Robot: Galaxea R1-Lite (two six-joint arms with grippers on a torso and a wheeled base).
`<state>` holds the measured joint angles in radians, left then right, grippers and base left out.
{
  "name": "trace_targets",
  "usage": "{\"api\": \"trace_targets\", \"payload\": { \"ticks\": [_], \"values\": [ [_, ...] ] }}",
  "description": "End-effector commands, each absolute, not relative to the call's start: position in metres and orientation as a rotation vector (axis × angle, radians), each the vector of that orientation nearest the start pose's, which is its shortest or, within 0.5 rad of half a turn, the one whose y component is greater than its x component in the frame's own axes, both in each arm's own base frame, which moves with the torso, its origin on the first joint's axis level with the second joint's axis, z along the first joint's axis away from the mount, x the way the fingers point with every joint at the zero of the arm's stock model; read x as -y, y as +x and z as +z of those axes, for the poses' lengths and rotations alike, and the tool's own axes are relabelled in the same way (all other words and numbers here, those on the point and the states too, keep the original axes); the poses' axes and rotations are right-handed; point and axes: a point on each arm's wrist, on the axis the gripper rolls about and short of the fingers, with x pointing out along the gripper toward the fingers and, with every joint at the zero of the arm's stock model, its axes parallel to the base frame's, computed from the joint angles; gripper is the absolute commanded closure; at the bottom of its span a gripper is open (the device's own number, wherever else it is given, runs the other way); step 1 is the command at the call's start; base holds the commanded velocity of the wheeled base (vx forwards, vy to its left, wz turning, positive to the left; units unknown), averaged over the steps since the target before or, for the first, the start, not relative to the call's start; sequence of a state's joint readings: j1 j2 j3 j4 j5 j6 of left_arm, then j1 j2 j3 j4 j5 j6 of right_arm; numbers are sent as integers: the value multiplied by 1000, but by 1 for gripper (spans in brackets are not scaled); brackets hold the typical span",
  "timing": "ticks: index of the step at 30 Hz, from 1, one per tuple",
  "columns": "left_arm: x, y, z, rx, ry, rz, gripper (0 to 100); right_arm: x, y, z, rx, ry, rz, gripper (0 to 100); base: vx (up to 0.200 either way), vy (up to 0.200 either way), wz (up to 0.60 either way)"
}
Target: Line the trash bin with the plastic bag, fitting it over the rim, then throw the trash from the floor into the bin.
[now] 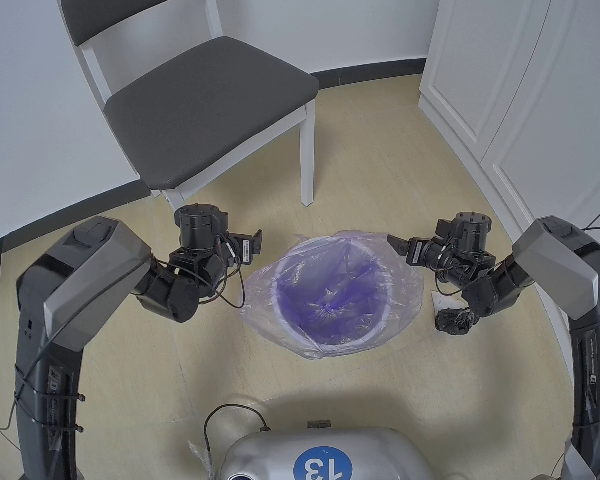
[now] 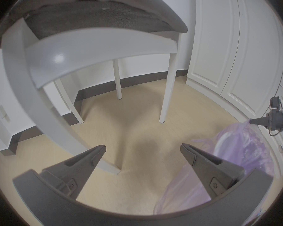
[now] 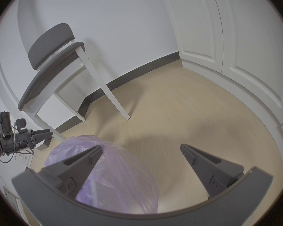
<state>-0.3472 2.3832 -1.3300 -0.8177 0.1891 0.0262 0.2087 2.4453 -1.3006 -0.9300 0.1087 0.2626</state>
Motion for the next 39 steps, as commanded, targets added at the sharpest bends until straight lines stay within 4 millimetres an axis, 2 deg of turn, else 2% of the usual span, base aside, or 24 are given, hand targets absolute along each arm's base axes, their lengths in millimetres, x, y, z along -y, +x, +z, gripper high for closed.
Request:
{"api": "trace_targets", "payload": {
  "ticks": [1,4,7,17,21,22,23,32,39],
  "values": [
    [144,387,69,-302,79,-233,0,-84,441,67,-289,180,284,0,0,0,0],
    [139,370,50,-347,86,-260,0,-72,434,61,-351,124,298,0,0,0,0],
    [134,361,37,-367,89,-260,0,-65,430,51,-388,77,305,0,0,0,0],
    [132,358,17,-400,94,-265,0,-56,418,29,-472,-35,350,0,0,0,0],
    [134,367,-4,-439,105,-264,0,-61,420,1,-542,-73,375,0,0,0,0],
    [134,367,-4,-439,105,-264,0,-61,420,1,-542,-73,375,0,0,0,0],
    [135,377,-12,-435,110,-258,0,-61,424,-9,-556,-72,375,0,0,0,0],
    [143,411,-17,-425,106,-251,0,-68,447,-49,-565,-51,363,0,0,0,0],
    [145,442,-28,-462,110,-227,0,-87,468,-70,-523,5,315,0,0,0,0]
  ]
}}
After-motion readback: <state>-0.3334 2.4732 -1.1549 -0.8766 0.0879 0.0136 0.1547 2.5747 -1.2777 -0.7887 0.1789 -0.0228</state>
